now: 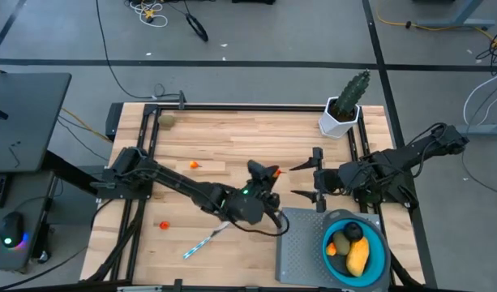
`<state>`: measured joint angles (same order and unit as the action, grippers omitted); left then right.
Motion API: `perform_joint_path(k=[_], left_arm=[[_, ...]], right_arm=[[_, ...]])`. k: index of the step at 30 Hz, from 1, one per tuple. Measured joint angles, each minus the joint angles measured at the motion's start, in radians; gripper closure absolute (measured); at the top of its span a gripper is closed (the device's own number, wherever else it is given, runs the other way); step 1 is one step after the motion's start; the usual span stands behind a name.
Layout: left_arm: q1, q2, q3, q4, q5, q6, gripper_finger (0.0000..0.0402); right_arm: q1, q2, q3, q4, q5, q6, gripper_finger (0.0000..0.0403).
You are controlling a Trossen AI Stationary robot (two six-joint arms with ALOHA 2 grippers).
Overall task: Pick & Place Fruit
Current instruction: Put the yellow pear into the blue strainer bowl on the shelf
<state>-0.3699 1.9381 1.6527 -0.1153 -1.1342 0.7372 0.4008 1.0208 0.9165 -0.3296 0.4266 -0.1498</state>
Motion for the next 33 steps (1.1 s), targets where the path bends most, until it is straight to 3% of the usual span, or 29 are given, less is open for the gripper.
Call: perform_joint_path(k=[8,17,21,26,33], left_arm=[[-0.013,0.001,-0.007,0.277,0.036,0.292,0.027],[-0.023,0.001,-0.007,0.293,0.205,0.532,0.0255],[-0.023,0.001,-0.007,0.334,0.236,0.585,0.0259],[-0.023,0.002,-0.007,0.352,0.27,0.631,0.026],[-0.019,0.002,-0.007,0.354,0.299,0.673,0.0257]], right_arm=[[-0.03,-0.024,0.0,-0.007,-0.046,0.063,0.0099],[-0.028,-0.115,-0.004,0.057,-0.243,0.084,0.0099],[-0.029,-0.113,-0.068,0.157,-0.327,0.091,0.0099],[-0.029,-0.112,-0.125,0.341,-0.307,0.079,0.0099],[-0.029,-0.09,-0.156,0.429,-0.326,0.082,0.0099]])
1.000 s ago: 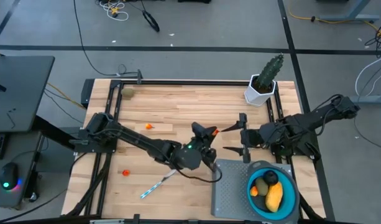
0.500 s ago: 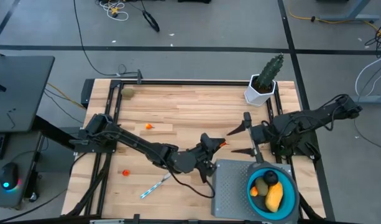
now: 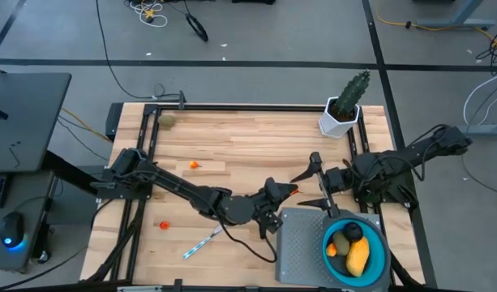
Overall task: Pick & Place Fruit
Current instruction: Put the yellow pear into the blue strainer bowl on the shelf
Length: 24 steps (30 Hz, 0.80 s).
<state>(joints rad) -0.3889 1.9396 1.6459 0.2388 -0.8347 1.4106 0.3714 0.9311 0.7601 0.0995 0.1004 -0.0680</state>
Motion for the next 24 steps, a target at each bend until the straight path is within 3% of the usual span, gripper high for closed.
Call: perform_joint_path(k=[12,24], left_arm=[[0.001,0.0,0.0,0.008,-0.009,0.013,0.0259],[-0.005,0.0,0.0,0.005,-0.006,-0.009,0.026]], right_arm=[[0.0,0.057,-0.003,0.07,0.004,-0.017,0.0114],[-0.001,0.057,-0.003,0.062,0.011,-0.026,0.0261]])
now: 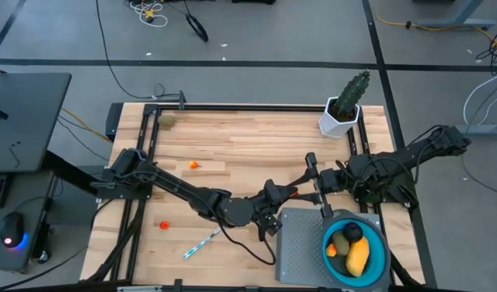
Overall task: Pick & Place Fruit
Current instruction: Put the yellow pear into the blue strainer bowl on the shelf
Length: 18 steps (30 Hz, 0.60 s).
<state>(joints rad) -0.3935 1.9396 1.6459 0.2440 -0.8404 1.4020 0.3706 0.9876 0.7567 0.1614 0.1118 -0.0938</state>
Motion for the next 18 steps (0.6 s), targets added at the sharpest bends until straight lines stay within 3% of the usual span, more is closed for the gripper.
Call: perform_joint_path(k=[4,13,18], left_arm=[[0.0,0.0,0.0,-0.003,-0.004,-0.029,0.0257],[-0.001,0.001,0.0,-0.003,-0.01,-0.186,0.0215],[-0.02,0.001,0.0,0.002,-0.049,-0.399,0.0178]], right_arm=[[0.0,0.0,0.0,-0.006,-0.001,-0.005,0.0289],[0.001,-0.002,0.001,-0.023,0.002,-0.019,0.029],[0.002,-0.032,0.001,-0.059,0.034,-0.023,0.029]])
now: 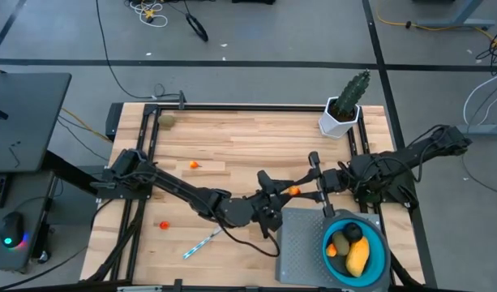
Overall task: Pick & Place Fruit
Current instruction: Put the yellow pear into the blue strainer bowl on the shelf
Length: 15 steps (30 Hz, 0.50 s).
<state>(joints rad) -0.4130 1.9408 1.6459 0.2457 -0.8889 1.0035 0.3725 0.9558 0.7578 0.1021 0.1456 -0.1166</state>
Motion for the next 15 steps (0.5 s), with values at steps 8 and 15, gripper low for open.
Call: perform_joint_path(k=[8,15], left_arm=[[-0.023,0.0,0.0,0.009,-0.094,-0.129,0.0142],[-0.033,0.0,0.0,0.015,-0.111,-0.131,0.0146]], right_arm=[[0.016,-0.083,0.0,-0.279,-0.173,0.033,0.029],[0.098,-0.105,0.0,-0.473,-0.315,0.047,0.029]])
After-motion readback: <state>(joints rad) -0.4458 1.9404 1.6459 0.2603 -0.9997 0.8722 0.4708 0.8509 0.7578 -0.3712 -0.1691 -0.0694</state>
